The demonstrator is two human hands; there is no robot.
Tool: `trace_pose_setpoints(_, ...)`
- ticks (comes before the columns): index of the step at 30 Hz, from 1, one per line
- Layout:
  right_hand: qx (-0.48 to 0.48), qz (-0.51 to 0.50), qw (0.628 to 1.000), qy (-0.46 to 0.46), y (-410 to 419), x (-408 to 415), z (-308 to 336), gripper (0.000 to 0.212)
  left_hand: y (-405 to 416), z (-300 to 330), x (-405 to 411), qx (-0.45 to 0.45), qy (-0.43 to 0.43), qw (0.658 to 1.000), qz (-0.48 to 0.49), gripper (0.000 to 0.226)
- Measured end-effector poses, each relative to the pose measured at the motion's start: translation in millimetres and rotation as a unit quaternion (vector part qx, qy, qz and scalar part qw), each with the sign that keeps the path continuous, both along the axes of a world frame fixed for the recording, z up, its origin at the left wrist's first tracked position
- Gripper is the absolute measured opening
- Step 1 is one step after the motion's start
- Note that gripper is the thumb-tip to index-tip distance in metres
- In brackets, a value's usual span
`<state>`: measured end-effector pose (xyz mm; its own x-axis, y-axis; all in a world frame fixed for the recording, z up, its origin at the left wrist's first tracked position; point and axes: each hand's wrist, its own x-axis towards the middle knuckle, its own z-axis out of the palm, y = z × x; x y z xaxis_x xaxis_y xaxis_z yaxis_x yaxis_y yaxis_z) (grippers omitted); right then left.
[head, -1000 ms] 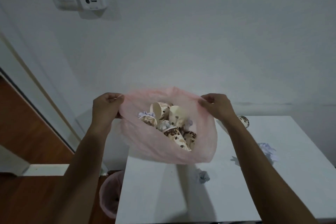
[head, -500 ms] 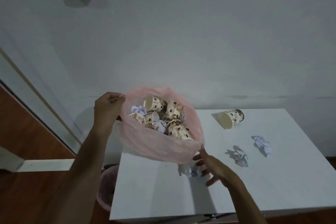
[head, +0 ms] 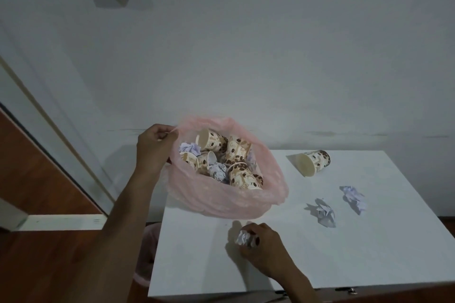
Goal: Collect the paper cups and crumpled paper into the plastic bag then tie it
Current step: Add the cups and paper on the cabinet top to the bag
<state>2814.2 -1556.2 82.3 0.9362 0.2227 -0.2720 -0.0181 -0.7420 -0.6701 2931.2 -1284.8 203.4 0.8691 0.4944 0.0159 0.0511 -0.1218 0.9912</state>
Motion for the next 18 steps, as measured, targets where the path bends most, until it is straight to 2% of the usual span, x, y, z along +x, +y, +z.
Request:
trace_pose_setpoints(5,0.164,0.092,0.982,0.015,10.1,-4.7,85.3,0.031,0.4,-1.5,-1.5,0.004,0.002,1.0,-0.015,0.008)
trace_pose_setpoints(8,0.206,0.08,0.971,-0.088,22.6,18.3,134.7,0.035,-1.0,-2.1,-3.2,0.01,0.003,1.0,-0.022,0.008)
trace_pose_setpoints(11,0.182,-0.013,0.959,-0.214,45.7,55.2,149.6,0.046,-5.9,-3.4,-3.3,0.011,0.001,1.0,-0.028,0.007)
trace_pose_setpoints(14,0.068,0.078,0.98,-0.172,62.2,80.2,135.3,0.079,-15.4,-3.5,-1.3,0.006,0.009,0.999,-0.038,0.006)
trace_pose_setpoints(16,0.04,0.088,0.974,-0.206,56.9,80.3,123.5,0.076,-22.8,-5.2,0.2,-0.001,0.009,0.999,-0.046,0.007)
trace_pose_setpoints(18,0.081,0.026,0.95,-0.3,36.1,74.0,117.3,0.054,-30.9,-8.4,1.0,-0.008,0.004,0.998,-0.056,0.008)
